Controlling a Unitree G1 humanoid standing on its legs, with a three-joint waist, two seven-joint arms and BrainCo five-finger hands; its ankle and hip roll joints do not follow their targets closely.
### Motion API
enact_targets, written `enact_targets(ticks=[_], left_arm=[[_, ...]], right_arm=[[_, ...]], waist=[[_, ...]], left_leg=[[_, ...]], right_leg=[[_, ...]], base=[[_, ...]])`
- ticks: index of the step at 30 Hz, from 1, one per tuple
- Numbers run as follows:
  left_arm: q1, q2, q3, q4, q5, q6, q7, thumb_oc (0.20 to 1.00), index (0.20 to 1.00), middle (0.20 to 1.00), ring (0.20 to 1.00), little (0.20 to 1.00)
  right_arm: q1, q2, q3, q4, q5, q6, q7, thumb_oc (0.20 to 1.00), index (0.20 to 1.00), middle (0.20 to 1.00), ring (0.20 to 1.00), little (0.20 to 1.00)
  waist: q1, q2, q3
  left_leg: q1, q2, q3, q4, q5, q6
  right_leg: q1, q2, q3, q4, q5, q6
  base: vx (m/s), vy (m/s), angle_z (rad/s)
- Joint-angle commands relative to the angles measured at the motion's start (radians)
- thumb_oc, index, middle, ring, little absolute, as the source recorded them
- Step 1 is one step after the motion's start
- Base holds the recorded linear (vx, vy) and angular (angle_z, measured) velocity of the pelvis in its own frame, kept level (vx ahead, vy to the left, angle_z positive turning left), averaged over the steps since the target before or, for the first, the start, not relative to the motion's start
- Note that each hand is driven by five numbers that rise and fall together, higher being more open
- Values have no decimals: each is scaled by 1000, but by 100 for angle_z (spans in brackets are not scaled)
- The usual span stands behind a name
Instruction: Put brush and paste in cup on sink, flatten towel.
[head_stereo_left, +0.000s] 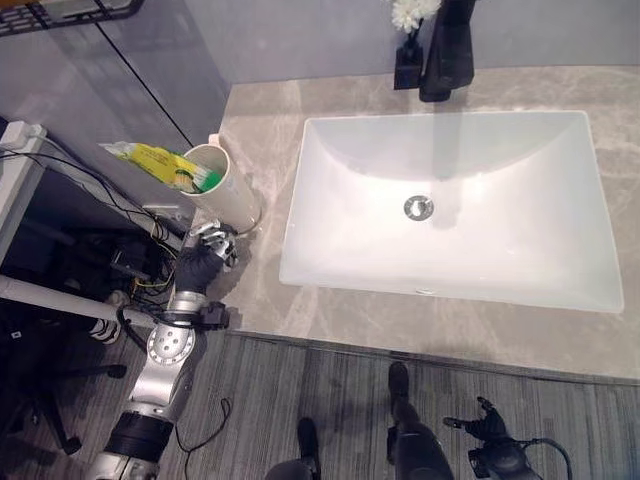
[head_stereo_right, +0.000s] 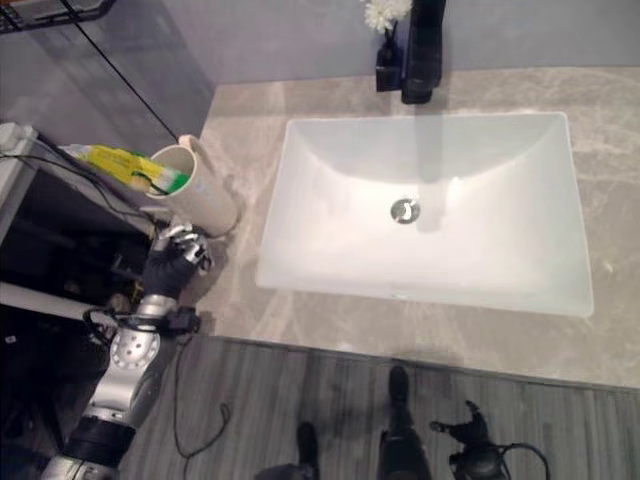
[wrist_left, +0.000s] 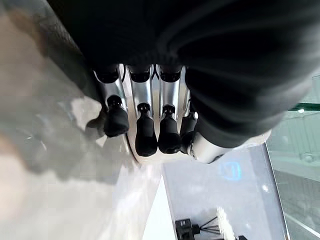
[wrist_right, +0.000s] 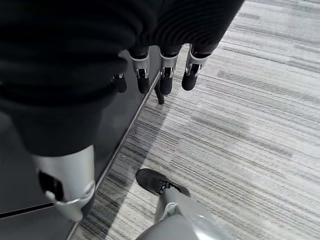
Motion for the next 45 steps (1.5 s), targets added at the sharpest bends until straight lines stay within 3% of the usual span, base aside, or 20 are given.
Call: enact_targets(ticks=[1,9,26,33,38,45], left_arm=[[-39,44,35,57,40,-29,59,200,200,200,200,200],[-215,79,13,195,67,-35,152,200,200,200,200,200],[-450,178,-51,372,60,-22,216,200,200,200,200,200],[-704,233,-151,559,22,-1,239,200,200,200,200,200],[-738,250,-178,539,3,-8,233,200,200,200,200,200],[-541,259,-106,391,-49,-30,163,200,200,200,200,200]], right_arm=[[-33,1,43,7,-9,-5,-31,1000,1000,1000,1000,1000],[-48,-5,73,-1,2,-11,-38,1000,1000,1000,1000,1000],[-59,-9,120,-42,10,-19,-41,1000,1000,1000,1000,1000],[-75,-20,135,-21,33,-19,-45,1000,1000,1000,1000,1000],[-85,-19,140,-31,47,-25,-51,1000,1000,1000,1000,1000],[-73,-22,119,-23,33,-19,-47,1000,1000,1000,1000,1000]], waist=[[-36,-43,31],[-64,-56,36],[-102,-56,43],[-126,-46,47],[-124,-42,51],[-103,-25,53]], left_leg=[[77,-39,49,7,74,-18],[70,-22,65,7,80,-26],[61,-5,96,7,97,-36],[43,4,99,7,105,-43],[35,8,97,7,113,-49],[38,13,98,7,118,-50]], right_leg=[[-56,-57,75,129,-16,68],[-78,-39,81,141,-22,64],[-140,-1,104,185,-37,56],[-168,6,95,199,-43,55],[-179,11,89,209,-48,54],[-196,13,85,242,-70,48]], base=[[6,-41,2],[7,-19,0],[4,-6,-5],[0,0,0],[-3,-7,0],[2,0,-1]])
